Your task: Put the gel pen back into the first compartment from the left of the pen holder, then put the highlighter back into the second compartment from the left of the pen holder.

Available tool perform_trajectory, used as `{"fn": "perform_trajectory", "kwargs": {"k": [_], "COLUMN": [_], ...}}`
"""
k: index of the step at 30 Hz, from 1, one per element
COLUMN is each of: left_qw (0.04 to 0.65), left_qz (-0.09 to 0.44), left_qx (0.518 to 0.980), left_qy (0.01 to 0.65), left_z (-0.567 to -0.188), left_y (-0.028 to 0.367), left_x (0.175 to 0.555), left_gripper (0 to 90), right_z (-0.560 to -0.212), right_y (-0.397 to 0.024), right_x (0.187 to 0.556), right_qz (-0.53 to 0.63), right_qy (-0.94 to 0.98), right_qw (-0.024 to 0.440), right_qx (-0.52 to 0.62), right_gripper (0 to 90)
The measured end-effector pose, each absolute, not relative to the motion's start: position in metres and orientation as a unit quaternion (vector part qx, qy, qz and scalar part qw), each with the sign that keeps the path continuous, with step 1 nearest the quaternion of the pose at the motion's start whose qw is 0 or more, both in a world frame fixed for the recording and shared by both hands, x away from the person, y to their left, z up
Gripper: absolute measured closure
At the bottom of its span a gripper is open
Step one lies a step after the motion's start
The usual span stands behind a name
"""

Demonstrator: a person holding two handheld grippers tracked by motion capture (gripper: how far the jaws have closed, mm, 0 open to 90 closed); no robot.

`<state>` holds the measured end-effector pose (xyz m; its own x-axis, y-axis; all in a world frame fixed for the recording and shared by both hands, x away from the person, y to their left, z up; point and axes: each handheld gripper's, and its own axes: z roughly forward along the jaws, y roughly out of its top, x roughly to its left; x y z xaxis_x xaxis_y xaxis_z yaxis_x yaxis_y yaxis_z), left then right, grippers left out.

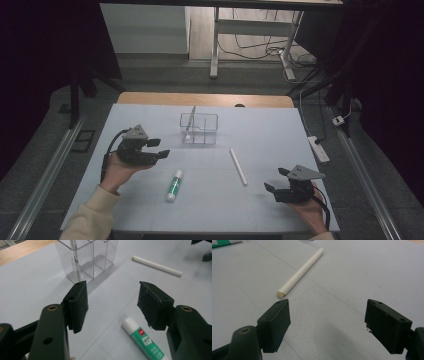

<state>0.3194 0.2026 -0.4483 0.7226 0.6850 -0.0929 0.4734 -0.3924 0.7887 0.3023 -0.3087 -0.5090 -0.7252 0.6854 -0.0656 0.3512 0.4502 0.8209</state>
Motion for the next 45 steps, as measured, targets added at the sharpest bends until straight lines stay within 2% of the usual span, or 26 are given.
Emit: {"fn": "perform_trajectory", "kwargs": {"k": [19, 45], "left_qw": [0.421, 0.405], "left_qz": [0.135, 0.131], "left_qx": [0.815, 0.822], "left_qy": [0.374, 0.377], "left_z": [-0.488, -0.504], "left_y": [0.228, 0.228], "left_x": [0.273, 0.266], "left_gripper": [38.1, 34.8], "right_z": [-0.508, -0.49], "right_y": [-0.309, -0.294], "right_x": [0.303, 0.313], "right_qz": [0.425, 0.418], "right_qy": [0.824, 0.823], "right_qw": [0.2, 0.188], "right_qx": [0.316, 0.336], "right_gripper": [21.3, 24.1]}}
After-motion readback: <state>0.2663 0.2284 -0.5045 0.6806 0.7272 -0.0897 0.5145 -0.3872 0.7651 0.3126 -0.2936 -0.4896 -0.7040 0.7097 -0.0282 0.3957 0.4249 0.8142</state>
